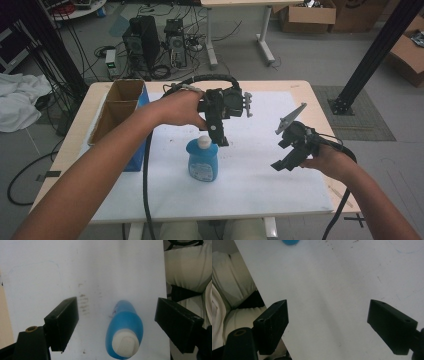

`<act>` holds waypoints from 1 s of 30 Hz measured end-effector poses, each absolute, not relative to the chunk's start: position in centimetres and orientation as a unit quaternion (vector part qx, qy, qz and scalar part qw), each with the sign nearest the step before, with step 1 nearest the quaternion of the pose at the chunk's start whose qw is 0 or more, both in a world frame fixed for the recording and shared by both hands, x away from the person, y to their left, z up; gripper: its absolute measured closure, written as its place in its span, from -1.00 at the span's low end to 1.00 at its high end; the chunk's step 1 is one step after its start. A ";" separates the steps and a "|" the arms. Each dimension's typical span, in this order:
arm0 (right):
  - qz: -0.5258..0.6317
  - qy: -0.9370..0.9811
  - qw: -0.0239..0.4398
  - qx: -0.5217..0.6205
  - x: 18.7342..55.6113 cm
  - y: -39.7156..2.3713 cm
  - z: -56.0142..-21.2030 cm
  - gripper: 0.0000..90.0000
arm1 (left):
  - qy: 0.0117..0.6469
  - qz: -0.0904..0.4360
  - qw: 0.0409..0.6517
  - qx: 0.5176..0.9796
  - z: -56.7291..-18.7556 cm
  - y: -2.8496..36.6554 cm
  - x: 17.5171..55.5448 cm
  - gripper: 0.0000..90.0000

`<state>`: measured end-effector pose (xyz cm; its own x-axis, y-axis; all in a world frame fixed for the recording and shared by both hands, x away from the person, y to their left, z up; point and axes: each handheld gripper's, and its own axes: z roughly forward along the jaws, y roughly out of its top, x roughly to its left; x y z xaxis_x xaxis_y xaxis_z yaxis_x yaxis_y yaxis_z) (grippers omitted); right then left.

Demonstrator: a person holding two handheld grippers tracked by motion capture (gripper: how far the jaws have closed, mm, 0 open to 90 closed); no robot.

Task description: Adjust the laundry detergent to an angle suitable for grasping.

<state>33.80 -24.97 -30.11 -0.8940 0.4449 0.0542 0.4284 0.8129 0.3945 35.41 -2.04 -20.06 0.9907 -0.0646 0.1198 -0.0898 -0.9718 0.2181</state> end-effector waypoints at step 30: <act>0.208 0.951 0.022 0.229 32.7 -24.8 -30.1 -0.63 | -0.031 0.061 0.121 0.990 -19.4 -1.5 35.2 -0.56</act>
<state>32.67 -24.84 -30.08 -0.8942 0.4445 0.0529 0.4262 0.8090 0.4048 35.25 -1.55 -19.36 0.9906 -0.0469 0.1283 -0.0763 -0.9690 0.2351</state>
